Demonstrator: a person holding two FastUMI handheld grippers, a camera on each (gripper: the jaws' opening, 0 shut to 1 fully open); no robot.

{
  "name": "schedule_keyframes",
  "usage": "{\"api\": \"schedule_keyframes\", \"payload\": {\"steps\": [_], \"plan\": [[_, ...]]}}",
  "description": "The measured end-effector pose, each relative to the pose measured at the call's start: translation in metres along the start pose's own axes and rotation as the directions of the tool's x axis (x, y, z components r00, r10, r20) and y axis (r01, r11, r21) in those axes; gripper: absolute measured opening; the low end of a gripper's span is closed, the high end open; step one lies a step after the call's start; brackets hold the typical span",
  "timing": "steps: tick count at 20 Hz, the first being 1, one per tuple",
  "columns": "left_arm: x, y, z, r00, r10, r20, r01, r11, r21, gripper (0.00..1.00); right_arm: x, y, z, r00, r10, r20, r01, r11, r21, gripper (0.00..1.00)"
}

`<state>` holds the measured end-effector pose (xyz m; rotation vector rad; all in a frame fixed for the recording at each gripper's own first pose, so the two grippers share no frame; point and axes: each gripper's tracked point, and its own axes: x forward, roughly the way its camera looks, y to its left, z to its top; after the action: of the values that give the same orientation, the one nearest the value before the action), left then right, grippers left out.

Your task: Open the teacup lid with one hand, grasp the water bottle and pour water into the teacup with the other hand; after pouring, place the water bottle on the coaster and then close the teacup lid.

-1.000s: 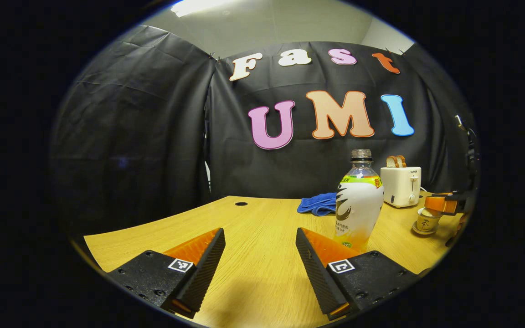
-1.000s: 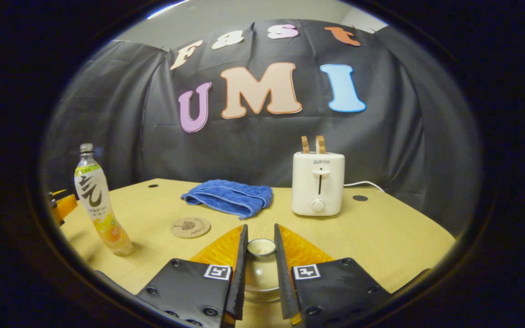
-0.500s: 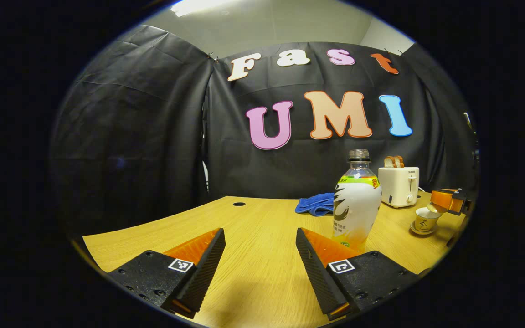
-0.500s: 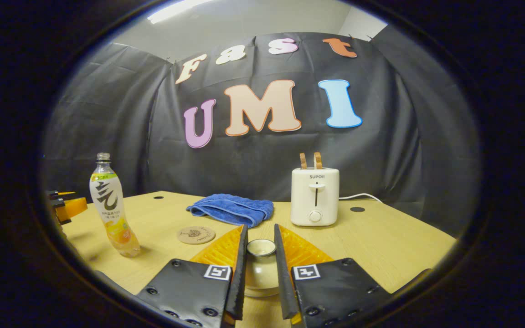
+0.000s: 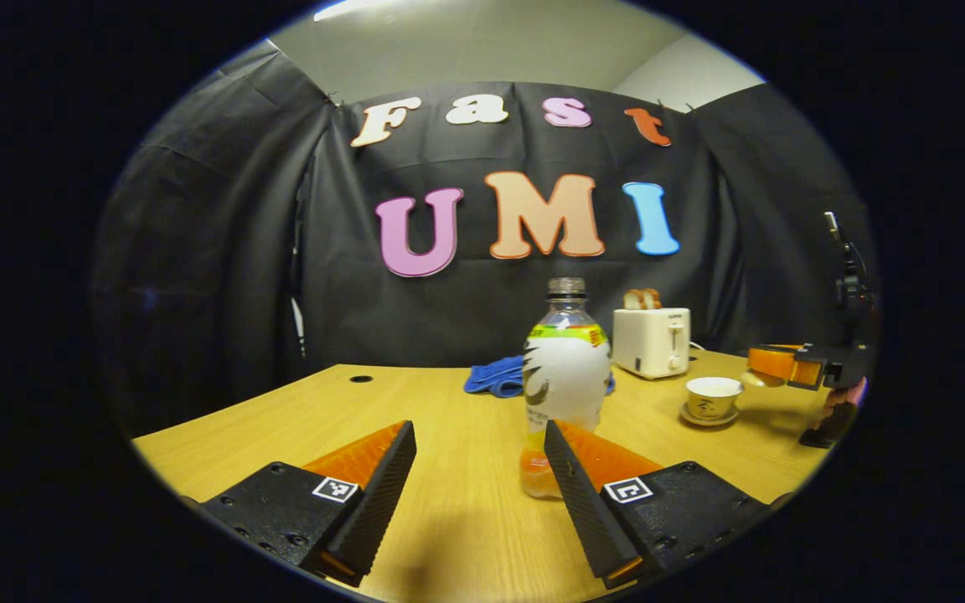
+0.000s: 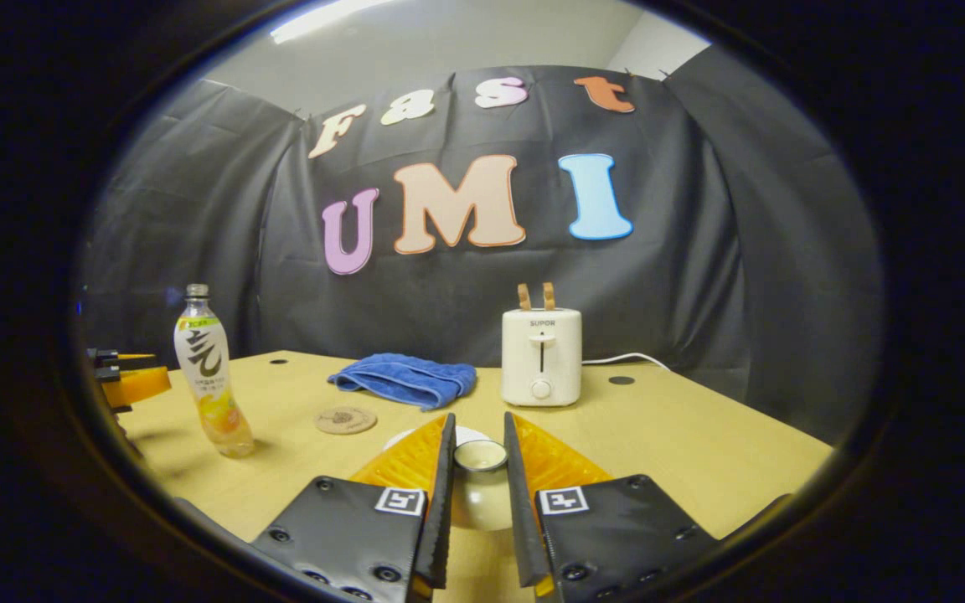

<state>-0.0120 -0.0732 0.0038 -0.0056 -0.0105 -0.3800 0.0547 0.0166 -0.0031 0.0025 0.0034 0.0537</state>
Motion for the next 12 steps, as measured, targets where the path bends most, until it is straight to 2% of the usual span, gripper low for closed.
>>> {"api": "schedule_keyframes", "payload": {"steps": [6, 12], "plan": [[0.005, -0.032, -0.001, 0.991, -0.131, -0.008, 0.13, 0.991, -0.007, 0.9, -0.006, -0.005, 0.0, 1.0, -0.007, 0.0, 0.007, 1.0, -0.001, 0.35], [0.027, -0.046, -0.008, 0.983, -0.176, -0.057, 0.174, 0.984, -0.024, 0.9, -0.011, -0.013, 0.0, 1.0, -0.015, 0.0, 0.015, 1.0, -0.001, 0.36]]}}
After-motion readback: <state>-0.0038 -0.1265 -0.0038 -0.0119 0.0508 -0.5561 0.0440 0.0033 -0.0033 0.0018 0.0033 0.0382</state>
